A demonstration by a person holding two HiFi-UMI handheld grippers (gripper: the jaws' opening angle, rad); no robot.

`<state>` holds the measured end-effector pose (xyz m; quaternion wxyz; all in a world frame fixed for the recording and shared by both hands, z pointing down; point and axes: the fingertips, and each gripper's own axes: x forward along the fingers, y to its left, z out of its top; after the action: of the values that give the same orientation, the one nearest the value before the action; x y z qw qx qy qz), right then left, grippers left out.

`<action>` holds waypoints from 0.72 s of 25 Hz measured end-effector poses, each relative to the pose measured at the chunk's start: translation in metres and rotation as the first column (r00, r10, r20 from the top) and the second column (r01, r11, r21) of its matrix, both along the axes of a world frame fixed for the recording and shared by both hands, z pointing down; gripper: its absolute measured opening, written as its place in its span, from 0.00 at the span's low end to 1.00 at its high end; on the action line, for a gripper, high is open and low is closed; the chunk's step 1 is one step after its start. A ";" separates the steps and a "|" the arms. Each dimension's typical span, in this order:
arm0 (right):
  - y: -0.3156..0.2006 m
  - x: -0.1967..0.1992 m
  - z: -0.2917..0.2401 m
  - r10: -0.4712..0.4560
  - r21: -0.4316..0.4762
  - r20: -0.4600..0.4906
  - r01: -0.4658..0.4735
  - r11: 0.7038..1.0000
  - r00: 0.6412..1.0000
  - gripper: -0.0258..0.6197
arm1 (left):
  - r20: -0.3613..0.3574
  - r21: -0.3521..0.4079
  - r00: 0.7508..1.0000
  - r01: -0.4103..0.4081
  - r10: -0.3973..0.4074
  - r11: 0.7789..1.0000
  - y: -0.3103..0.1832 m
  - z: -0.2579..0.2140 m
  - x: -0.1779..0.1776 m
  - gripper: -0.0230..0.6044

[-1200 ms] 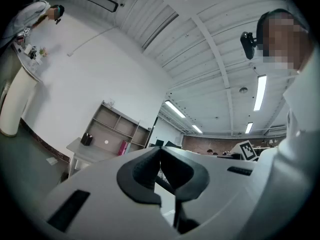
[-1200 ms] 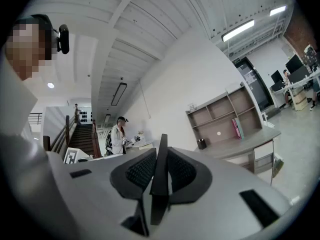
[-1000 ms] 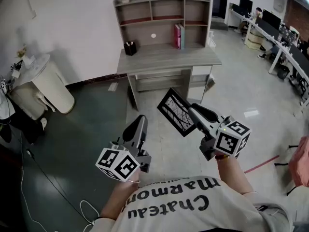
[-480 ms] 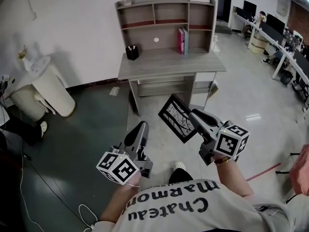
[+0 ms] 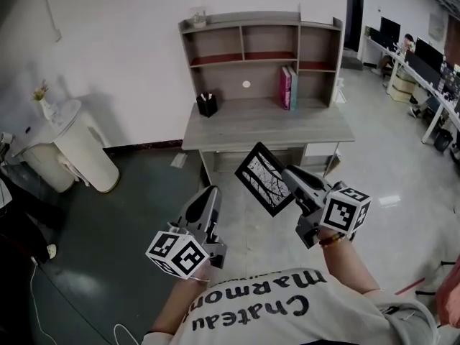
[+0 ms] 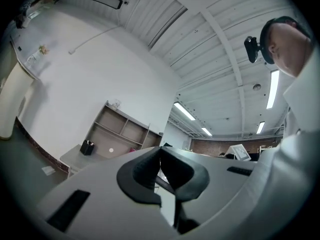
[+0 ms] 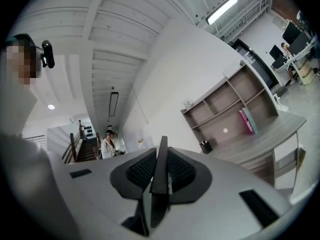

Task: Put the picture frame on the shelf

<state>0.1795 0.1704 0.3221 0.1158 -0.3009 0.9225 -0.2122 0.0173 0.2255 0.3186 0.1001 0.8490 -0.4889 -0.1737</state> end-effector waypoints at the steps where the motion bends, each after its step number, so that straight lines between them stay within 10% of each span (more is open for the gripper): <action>1: -0.015 0.000 -0.003 -0.007 0.006 0.004 0.007 1.000 1.000 0.16 | 0.002 0.007 1.000 0.010 -0.010 1.000 -0.014 -0.002 0.000 0.06; 18: -0.151 -0.007 0.020 -0.058 -0.056 0.023 0.059 0.997 0.998 0.16 | 0.008 -0.052 0.997 0.082 -0.082 0.995 -0.136 0.025 -0.008 0.06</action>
<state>0.1726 0.0197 0.3423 0.1108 -0.2745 0.9232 -0.2450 0.0098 0.0894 0.3436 0.1137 0.8259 -0.5279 -0.1624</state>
